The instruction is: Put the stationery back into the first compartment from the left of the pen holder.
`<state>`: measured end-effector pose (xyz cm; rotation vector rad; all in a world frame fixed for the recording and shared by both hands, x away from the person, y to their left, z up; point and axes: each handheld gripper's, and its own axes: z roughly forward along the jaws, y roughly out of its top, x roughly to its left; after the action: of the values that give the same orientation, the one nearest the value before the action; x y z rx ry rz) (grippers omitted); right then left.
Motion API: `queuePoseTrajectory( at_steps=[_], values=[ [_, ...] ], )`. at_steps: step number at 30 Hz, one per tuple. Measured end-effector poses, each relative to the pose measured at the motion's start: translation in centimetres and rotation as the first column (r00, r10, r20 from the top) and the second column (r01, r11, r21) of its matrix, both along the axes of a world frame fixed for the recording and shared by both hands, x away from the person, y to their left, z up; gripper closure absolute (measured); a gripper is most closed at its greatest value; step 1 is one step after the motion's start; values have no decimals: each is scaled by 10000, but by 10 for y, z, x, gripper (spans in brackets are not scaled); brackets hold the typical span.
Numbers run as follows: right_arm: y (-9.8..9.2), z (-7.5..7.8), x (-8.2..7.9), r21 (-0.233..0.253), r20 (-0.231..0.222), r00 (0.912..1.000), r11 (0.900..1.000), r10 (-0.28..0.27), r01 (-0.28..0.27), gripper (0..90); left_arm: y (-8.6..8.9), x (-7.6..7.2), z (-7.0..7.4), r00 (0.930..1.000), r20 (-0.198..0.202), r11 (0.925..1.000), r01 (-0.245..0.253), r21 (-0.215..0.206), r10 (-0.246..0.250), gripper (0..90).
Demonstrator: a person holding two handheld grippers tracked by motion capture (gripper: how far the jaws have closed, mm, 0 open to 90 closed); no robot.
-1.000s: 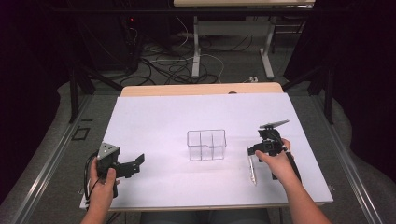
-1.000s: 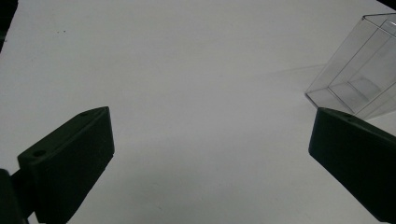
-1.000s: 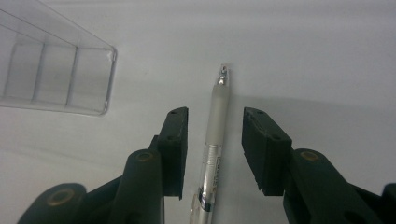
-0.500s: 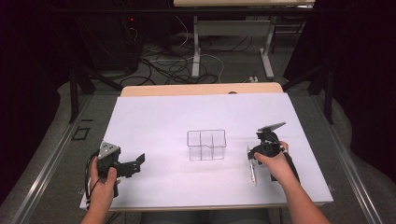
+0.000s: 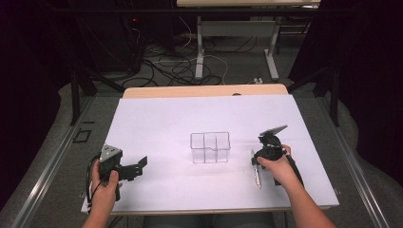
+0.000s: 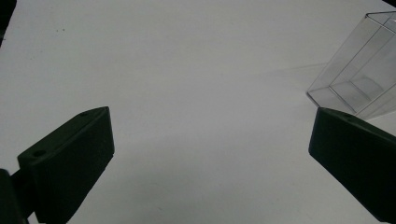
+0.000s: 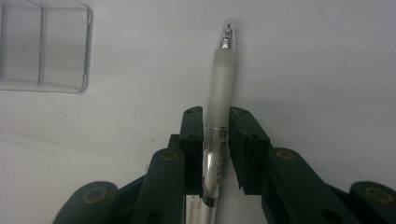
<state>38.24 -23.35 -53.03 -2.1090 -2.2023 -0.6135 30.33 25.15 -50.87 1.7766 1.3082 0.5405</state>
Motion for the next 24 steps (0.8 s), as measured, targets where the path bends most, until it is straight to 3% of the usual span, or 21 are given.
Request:
queuePoseTrajectory(
  at_steps=[2,9,13,14,16,17,19,21,24],
  values=[
    [-1,1,1,-130,-293,9996,9999,16,-20,768,0,0,0,10000,-1,10000,7,-13,-7,2],
    [-4,-1,1,148,-205,9998,9999,-78,81,791,0,0,0,10000,-1,10000,4,-18,-4,1],
    [-5,0,1,-52,-350,9994,10000,18,-20,793,0,0,0,10000,1,10000,11,-11,-11,1],
    [-6,2,2,-59,-615,9980,9999,139,-143,794,0,0,0,10000,-2,10000,14,-6,-14,2],
    [-6,0,1,-80,-439,9990,9999,58,-61,794,0,0,0,10000,-3,10000,16,-3,-16,2],
    [-5,-1,1,234,-227,9997,9997,-92,98,795,0,0,0,10000,-2,10000,14,-5,-14,2],
    [-5,1,2,39,-531,9986,10000,-42,45,795,0,0,0,10000,-2,10000,15,-8,-15,2],
    [-6,-1,1,238,-292,9996,9997,-23,30,796,0,0,0,10000,-4,10000,18,-3,-18,2],
    [-6,-1,1,311,-358,9994,9995,-26,37,796,0,0,0,10000,-7,10000,2,-52,-2,2]
  ],
)
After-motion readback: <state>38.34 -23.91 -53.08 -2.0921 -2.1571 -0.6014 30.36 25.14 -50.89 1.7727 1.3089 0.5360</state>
